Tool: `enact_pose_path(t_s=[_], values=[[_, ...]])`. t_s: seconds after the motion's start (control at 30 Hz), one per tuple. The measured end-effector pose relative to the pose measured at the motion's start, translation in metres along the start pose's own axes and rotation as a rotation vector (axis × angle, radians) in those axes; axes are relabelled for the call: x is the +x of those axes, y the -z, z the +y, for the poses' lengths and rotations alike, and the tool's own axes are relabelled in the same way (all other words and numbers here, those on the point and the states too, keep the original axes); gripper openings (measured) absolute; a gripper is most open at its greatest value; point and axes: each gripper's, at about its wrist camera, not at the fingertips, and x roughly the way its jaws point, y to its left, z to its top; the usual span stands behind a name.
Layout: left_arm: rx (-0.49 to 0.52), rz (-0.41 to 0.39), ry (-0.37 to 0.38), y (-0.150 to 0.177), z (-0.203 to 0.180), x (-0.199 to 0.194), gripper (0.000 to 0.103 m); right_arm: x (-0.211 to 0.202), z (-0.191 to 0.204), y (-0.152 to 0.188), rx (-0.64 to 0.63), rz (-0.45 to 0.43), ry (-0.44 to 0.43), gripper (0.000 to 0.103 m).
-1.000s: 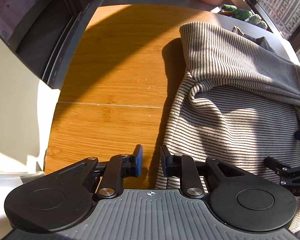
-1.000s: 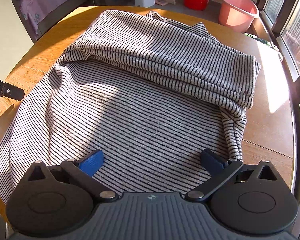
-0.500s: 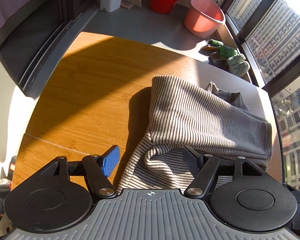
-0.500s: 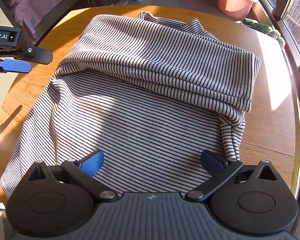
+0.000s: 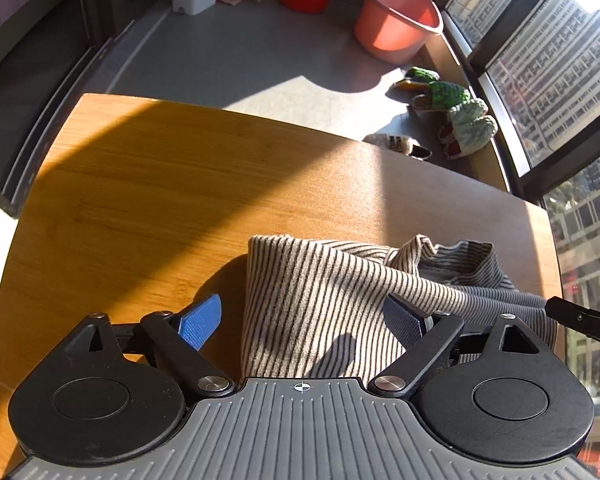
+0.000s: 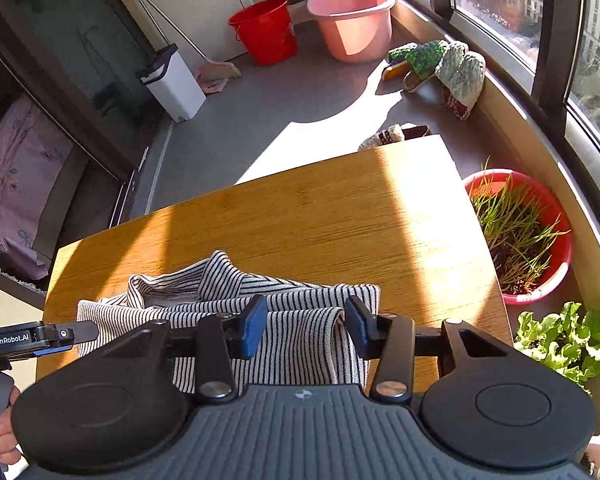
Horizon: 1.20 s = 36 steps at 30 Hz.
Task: Fold clothes
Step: 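Grasp the shirt hem with the left gripper while the right gripper grasps the hem too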
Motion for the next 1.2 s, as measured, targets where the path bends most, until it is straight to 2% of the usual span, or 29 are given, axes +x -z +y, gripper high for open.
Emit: enact_pose_path(t_s=[0.1, 0.17, 0.33, 0.47, 0.53, 0.57, 0.63, 0.67, 0.7, 0.77, 0.8, 0.97, 1.03, 1.1, 1.2], values=[[0.099, -0.05, 0.002, 0.001, -0.016, -0.007, 0.092, 0.006, 0.026, 0.0, -0.173, -0.063, -0.04, 0.042], [0.157, -0.081, -0.031, 0.003, -0.027, -0.011, 0.092, 0.017, 0.047, -0.003, -0.269, -0.072, -0.064, 0.043], [0.249, -0.08, -0.007, -0.003, -0.045, -0.009, 0.092, 0.064, 0.069, -0.008, -0.298, 0.037, -0.05, 0.044], [0.347, -0.069, 0.017, -0.014, -0.068, 0.014, 0.092, 0.071, 0.066, -0.008, -0.286, 0.073, -0.028, 0.026], [0.401, -0.069, 0.019, -0.017, -0.08, 0.029, 0.086, 0.071, 0.062, -0.009, -0.285, 0.08, -0.038, 0.02], [0.425, -0.065, 0.02, -0.018, -0.084, 0.035, 0.076, 0.07, 0.06, -0.009, -0.284, 0.082, -0.049, 0.019], [0.473, -0.042, -0.003, -0.018, -0.092, 0.051, 0.039, 0.071, 0.058, -0.009, -0.295, 0.083, -0.063, 0.016], [0.493, -0.026, -0.013, -0.017, -0.095, 0.059, 0.03, 0.071, 0.058, -0.01, -0.3, 0.084, -0.07, 0.014], [0.505, -0.035, -0.002, -0.016, -0.096, 0.063, 0.027, 0.072, 0.058, -0.01, -0.299, 0.087, -0.081, 0.01], [0.54, -0.044, -0.006, -0.015, -0.101, 0.065, 0.019, 0.072, 0.059, -0.01, -0.297, 0.081, -0.085, 0.009], [0.548, -0.046, -0.004, -0.015, -0.102, 0.065, 0.009, 0.071, 0.061, -0.01, -0.292, 0.079, -0.089, 0.009], [0.508, -0.074, 0.007, -0.022, -0.097, 0.048, 0.006, 0.052, 0.069, -0.022, -0.253, 0.055, -0.146, 0.006], [0.476, -0.113, 0.023, -0.025, -0.09, 0.027, 0.006, 0.036, 0.074, -0.027, -0.236, 0.042, -0.182, 0.006], [0.433, -0.161, 0.071, -0.023, -0.079, -0.008, 0.006, 0.012, 0.078, -0.026, -0.226, 0.026, -0.214, 0.006], [0.416, -0.2, 0.149, 0.002, -0.067, -0.059, 0.005, -0.032, 0.084, -0.008, -0.206, 0.024, -0.256, 0.006]])
